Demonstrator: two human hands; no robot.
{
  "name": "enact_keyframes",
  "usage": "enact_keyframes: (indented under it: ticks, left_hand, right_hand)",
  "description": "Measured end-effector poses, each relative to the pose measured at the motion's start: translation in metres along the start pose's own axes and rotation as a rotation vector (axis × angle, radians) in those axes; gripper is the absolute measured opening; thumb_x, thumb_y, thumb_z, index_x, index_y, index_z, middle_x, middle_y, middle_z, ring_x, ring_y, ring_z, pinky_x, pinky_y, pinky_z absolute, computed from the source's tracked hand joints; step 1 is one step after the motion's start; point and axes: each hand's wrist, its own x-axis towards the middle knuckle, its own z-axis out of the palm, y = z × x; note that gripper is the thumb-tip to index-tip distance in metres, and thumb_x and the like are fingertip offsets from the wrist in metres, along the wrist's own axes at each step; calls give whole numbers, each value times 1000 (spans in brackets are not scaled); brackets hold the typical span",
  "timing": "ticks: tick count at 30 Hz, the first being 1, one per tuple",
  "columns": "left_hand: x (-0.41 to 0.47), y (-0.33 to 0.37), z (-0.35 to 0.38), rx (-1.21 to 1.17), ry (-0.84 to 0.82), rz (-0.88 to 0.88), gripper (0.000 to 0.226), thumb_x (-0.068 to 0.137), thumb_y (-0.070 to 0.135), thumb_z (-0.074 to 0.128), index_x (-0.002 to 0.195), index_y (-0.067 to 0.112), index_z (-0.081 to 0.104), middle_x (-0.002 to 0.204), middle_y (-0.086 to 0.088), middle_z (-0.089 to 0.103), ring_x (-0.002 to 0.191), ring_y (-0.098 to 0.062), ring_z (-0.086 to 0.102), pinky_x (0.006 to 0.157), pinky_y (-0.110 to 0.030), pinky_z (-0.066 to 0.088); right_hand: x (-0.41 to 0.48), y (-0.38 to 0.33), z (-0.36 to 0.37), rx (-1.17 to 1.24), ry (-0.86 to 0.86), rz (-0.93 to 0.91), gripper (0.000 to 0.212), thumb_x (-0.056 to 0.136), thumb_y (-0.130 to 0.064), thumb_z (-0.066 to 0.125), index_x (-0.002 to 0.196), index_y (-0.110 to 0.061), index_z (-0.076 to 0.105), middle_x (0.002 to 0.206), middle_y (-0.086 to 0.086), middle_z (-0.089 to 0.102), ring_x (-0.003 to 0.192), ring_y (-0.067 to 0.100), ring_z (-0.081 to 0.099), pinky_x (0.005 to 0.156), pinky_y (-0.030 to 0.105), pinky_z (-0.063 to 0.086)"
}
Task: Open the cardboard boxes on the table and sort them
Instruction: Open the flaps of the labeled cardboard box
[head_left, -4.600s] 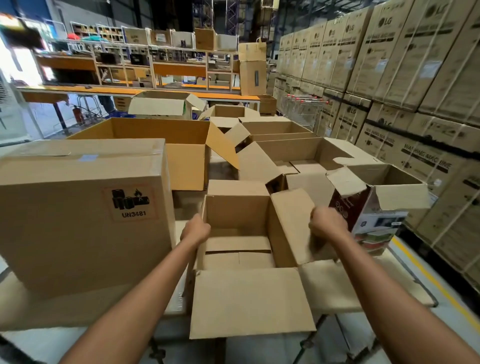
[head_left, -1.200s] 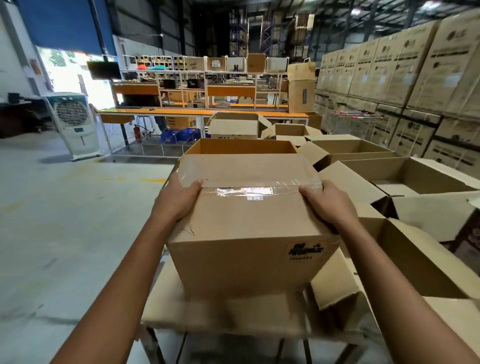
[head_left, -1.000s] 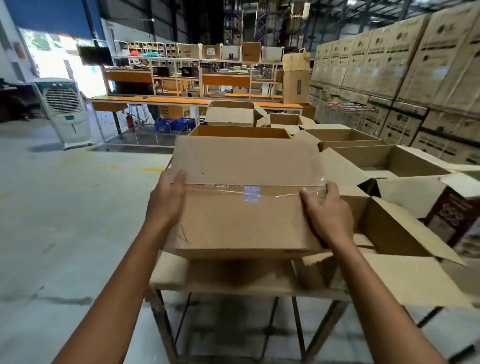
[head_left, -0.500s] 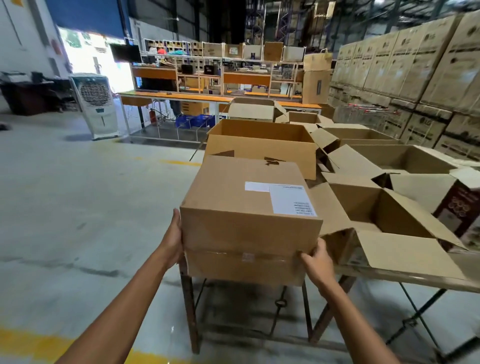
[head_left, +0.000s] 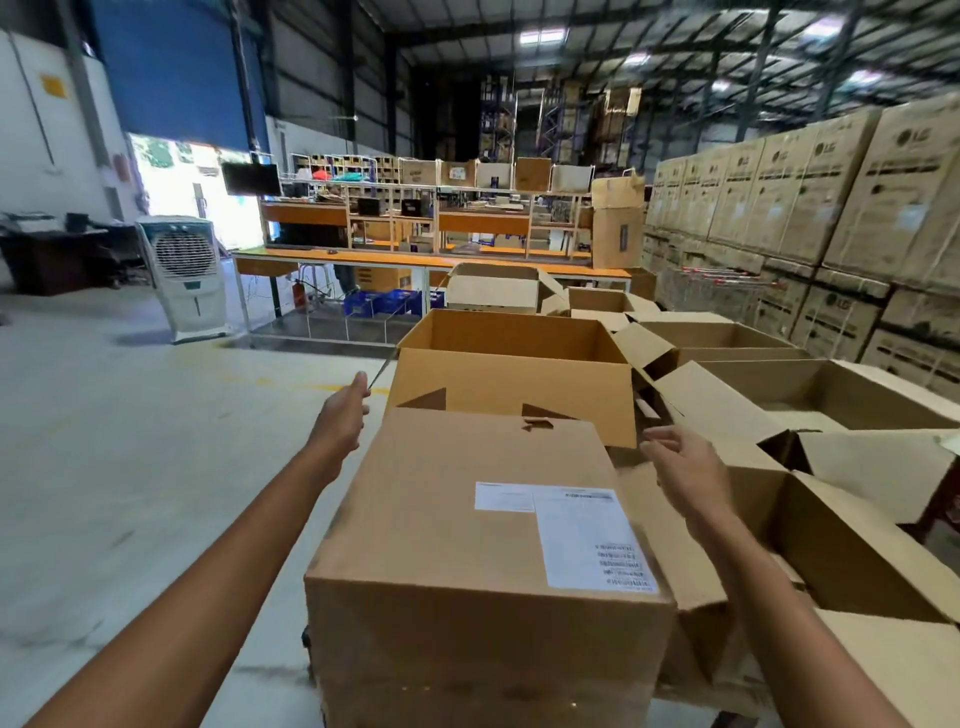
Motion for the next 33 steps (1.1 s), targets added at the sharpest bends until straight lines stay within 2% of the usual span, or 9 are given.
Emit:
enact_keyframes:
  ticks: [2, 5, 7, 9, 11, 18, 24, 28, 33]
  left_hand:
    - [30, 12, 26, 172, 9, 83, 54, 104, 53, 30, 124, 10, 55, 127, -14, 57, 109, -29, 52, 91, -42, 43]
    - [73, 10, 61, 496, -5, 90, 59, 101, 53, 39, 138, 8, 45, 139, -18, 52, 122, -36, 51, 97, -44, 45]
    - [95, -6, 79, 678, -14, -17, 64, 99, 55, 40, 145, 10, 38, 145, -19, 46, 130, -39, 46, 105, -49, 42]
    - [108, -22, 89, 845, -35, -116, 65, 100, 59, 33, 144, 11, 40, 145, -18, 47, 130, -38, 47, 103, -47, 40]
    - [118, -29, 95, 944, -59, -141, 71, 99, 65, 26, 143, 12, 44, 143, -17, 50, 129, -37, 48, 101, -45, 40]
    - [122, -34, 90, 968, -57, -66, 78, 96, 71, 17, 136, 15, 54, 137, -16, 56, 123, -37, 52, 97, -45, 42]
    - [88, -18, 69, 882, 42, 28, 75, 97, 69, 18, 123, 14, 61, 125, -14, 63, 113, -35, 58, 84, -39, 42]
    - [52, 19, 45, 743, 187, 114, 69, 98, 68, 22, 115, 15, 62, 118, -12, 65, 107, -33, 59, 85, -41, 45]
    - [9, 74, 4, 381, 349, 314, 57, 100, 62, 30, 86, 14, 57, 86, -6, 63, 81, -25, 58, 67, -33, 39]
  right_hand:
    - [39, -15, 23, -56, -40, -20, 29, 94, -25, 58, 122, -17, 62, 118, 3, 62, 103, 20, 58, 80, 37, 53]
    - [91, -23, 65, -220, -93, -10, 40, 92, -31, 61, 128, -16, 57, 120, 5, 60, 105, 23, 56, 87, 40, 51]
    - [122, -10, 94, -277, -188, 109, 67, 88, -41, 66, 144, -15, 40, 134, 12, 53, 115, 29, 55, 93, 44, 52]
    - [145, 15, 117, -280, -289, 274, 108, 69, -67, 71, 152, -14, 26, 142, 18, 48, 122, 36, 53, 99, 46, 50]
    - [163, 39, 128, -221, -363, 352, 124, 52, -78, 72, 149, -10, 35, 141, 18, 53, 119, 37, 56, 99, 44, 50]
    - [168, 48, 127, -122, -396, 315, 83, 70, -61, 79, 128, -8, 54, 122, 16, 64, 101, 31, 65, 93, 46, 55]
    - [126, 16, 92, 10, -345, 266, 60, 80, -47, 78, 123, -14, 53, 112, 10, 64, 96, 25, 63, 84, 40, 55]
    - [81, -31, 57, 59, -221, 106, 67, 75, -56, 75, 128, -24, 49, 121, 2, 59, 107, 23, 58, 93, 47, 53]
    - [26, -103, 11, 95, -25, -162, 50, 79, -53, 76, 114, -25, 53, 107, -2, 58, 97, 19, 56, 80, 37, 50]
